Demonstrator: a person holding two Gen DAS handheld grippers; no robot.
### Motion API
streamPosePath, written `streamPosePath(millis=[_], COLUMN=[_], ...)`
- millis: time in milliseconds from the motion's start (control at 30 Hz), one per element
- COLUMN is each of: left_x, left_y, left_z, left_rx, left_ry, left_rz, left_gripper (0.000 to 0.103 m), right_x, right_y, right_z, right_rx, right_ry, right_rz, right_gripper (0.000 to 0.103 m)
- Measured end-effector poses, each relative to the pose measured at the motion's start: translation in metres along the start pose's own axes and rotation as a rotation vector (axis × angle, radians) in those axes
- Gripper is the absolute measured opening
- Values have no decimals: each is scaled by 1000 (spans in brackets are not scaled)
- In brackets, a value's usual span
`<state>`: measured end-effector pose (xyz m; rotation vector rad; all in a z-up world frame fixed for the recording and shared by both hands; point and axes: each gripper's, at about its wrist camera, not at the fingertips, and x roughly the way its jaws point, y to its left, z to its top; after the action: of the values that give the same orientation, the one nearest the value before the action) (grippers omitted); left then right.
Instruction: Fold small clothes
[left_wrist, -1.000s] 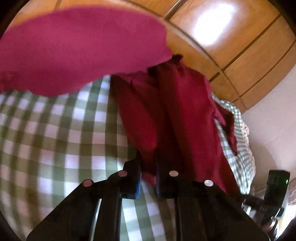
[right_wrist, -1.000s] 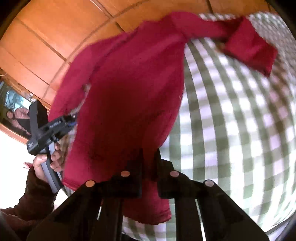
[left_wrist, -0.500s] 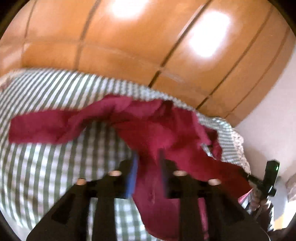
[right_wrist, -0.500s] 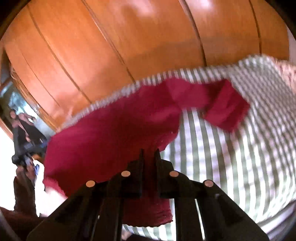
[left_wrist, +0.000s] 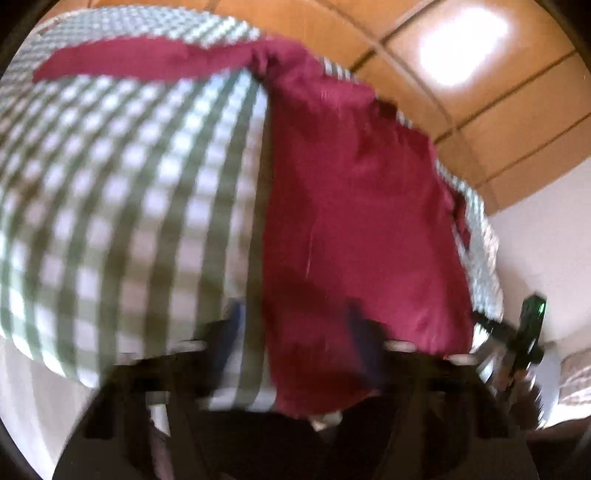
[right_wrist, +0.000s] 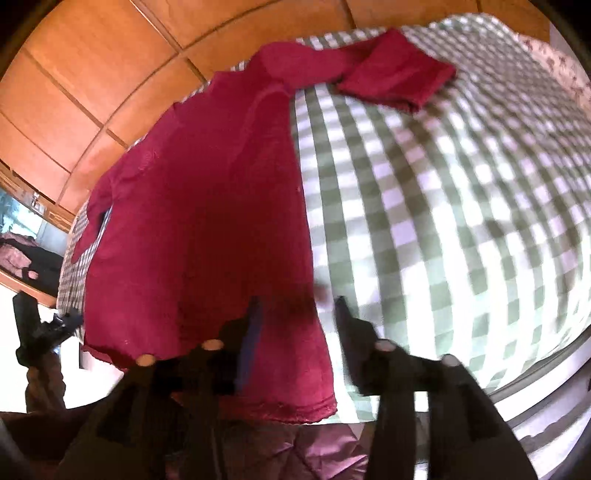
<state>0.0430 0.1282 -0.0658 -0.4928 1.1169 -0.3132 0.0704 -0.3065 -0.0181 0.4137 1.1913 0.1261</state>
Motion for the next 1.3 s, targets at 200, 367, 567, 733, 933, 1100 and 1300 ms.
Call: streamPosePath(millis=[200, 367, 567, 733, 933, 1100, 1300], left_x=[-6, -18, -24, -72, -107, -103, -71], left_y=[-17, -14, 20, 80, 162, 210, 220], left_z=[-6, -16, 8, 61, 134, 186, 214], left_rx=[99, 110, -69, -271, -491, -512, -377], left_ry=[-22, -4, -80, -315, -478, -453, -338], left_rz=[27, 21, 4, 162, 323, 524, 578], left_gripper=[5, 5, 51, 63, 64, 66, 0], right_x=[-1, -32, -17, -41, -9, 40, 72], right_y=[22, 25, 12, 36, 114, 162, 175], right_z=[-8, -12, -13, 5, 8, 8, 11], right_rx=[-101, -155, -114, -121, -243, -305, -305], right_ry=[17, -30, 20, -129, -114, -34, 19], right_rz=[-31, -47, -119, -75, 77, 124, 112], right_gripper=[8, 7, 39, 56, 59, 59, 62])
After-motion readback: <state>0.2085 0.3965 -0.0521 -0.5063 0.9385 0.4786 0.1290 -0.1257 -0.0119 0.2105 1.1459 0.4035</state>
